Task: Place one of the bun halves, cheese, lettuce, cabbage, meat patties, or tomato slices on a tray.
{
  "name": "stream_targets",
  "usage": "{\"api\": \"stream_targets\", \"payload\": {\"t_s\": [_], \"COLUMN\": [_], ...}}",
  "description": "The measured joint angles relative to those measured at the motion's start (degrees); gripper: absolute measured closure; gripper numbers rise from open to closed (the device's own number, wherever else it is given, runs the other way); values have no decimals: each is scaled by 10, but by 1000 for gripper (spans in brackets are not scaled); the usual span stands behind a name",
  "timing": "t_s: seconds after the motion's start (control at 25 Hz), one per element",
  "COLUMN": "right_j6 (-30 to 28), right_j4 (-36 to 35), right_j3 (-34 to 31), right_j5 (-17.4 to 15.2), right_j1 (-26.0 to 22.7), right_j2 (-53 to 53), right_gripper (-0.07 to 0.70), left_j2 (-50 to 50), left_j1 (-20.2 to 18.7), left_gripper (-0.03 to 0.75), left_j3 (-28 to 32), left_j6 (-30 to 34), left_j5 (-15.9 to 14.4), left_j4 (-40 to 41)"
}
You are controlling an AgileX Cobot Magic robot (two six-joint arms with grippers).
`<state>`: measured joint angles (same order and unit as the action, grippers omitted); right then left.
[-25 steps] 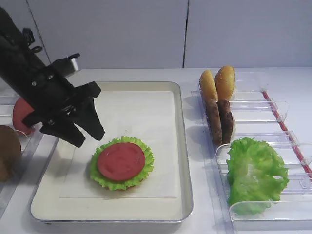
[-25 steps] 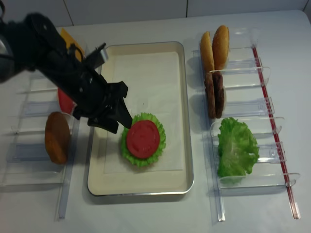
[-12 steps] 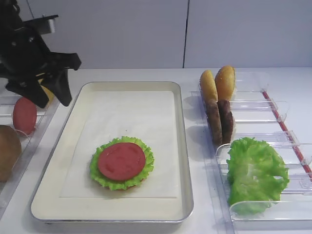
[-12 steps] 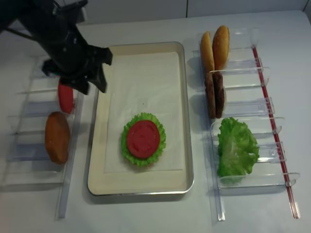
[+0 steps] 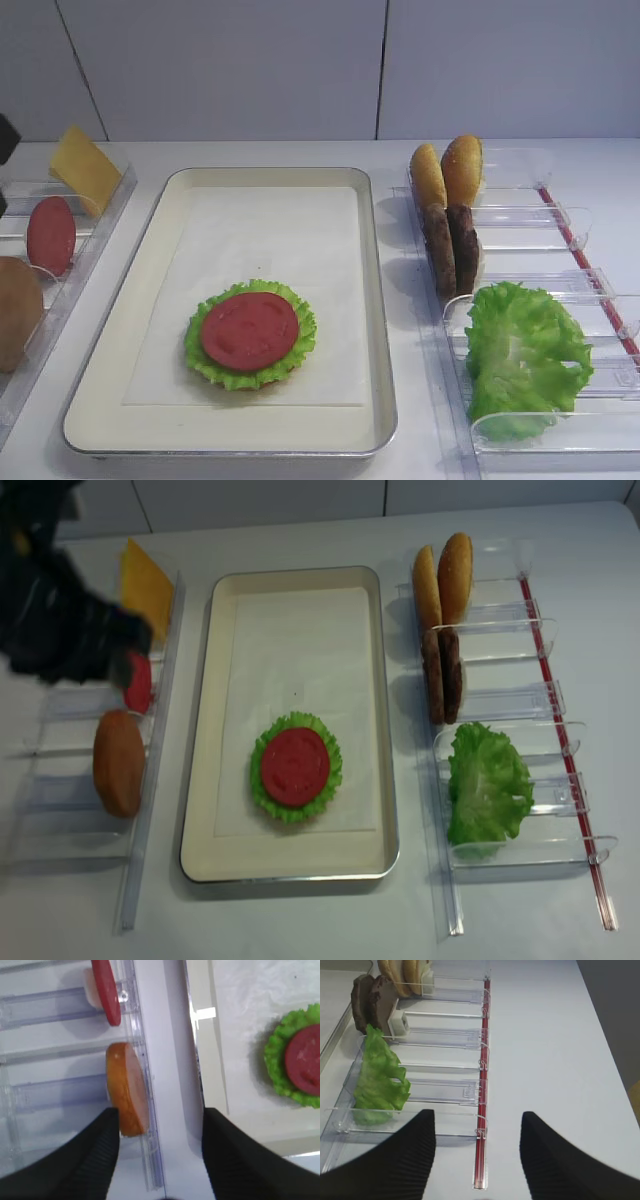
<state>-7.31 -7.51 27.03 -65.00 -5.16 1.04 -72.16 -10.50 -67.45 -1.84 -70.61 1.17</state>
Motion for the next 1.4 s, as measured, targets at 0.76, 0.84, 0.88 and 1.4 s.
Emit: {"api": "stream_targets", "payload": {"t_s": [0.76,0.84,0.88,1.4], "right_j6": [1,1,1,2], "right_j4": [0,0,0,-1], "right_j3": [0,0,0,0], "right_j5": [0,0,0,0], "right_j1": [0,0,0,0], "right_j2": [0,0,0,0], "right_gripper": [217,217,217,217], "left_j2": [520,572,593,732], "left_j1": [0,0,0,0], "left_gripper": [364,365,365,384], "left_j3": [303,314,317,366], "left_j6": [-23,-23,-23,108], "left_j5": [-16,-18,-19,-28], "left_j4": [-15,-33,-38,-51]}}
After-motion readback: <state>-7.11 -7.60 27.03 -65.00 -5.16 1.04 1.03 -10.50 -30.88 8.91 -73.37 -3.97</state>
